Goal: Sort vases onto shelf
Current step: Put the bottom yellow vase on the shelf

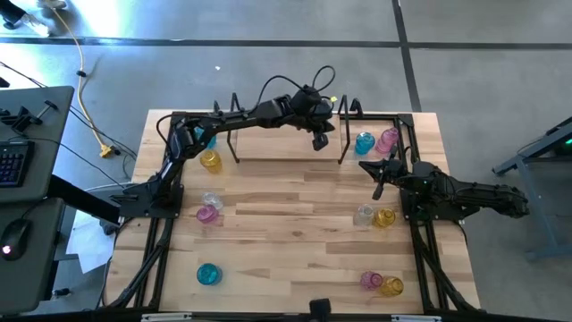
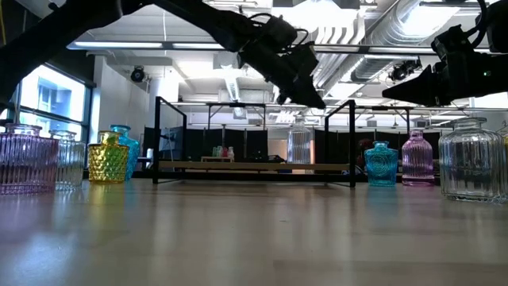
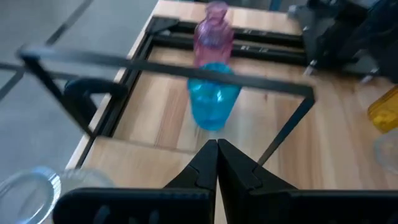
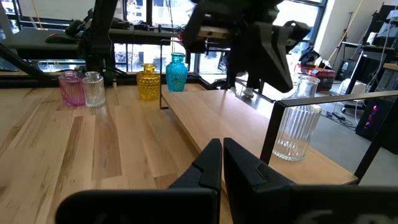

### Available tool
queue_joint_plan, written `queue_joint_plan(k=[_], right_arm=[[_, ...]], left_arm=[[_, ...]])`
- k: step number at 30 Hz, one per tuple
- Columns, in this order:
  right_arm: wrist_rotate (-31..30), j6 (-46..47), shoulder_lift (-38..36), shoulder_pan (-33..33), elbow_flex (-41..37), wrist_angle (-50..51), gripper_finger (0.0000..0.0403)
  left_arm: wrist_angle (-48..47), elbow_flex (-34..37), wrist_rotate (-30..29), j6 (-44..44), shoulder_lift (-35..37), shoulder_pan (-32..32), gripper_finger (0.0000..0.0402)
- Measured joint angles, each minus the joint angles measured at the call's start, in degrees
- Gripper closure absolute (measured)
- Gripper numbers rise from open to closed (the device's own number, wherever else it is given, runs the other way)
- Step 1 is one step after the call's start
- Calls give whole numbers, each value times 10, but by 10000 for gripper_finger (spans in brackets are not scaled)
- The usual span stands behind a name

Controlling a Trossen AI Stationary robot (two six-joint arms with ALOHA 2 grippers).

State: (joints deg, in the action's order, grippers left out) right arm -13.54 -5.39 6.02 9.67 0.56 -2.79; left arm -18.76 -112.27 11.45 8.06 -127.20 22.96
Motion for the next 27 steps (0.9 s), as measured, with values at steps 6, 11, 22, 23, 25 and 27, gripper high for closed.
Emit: queue_joint_plan(k=[6,11,22,23,25,27], right_arm=[[0,0,0,0,0,0,403],[0,0,0,0,0,0,403],[2,0,11,0,0,0,403],[2,0,11,0,0,0,403],[2,0,11,0,0,0,403],[2,0,11,0,0,0,403]], left_arm=[[59,21,0,-7,1,-18,401],[183,123,0,-58,31,-22,402],[282,303,-20,-32,167,-36,402],[286,319,-26,-30,184,-38,401],[302,351,-34,-29,213,-40,401],[317,389,-35,-30,243,-42,402]])
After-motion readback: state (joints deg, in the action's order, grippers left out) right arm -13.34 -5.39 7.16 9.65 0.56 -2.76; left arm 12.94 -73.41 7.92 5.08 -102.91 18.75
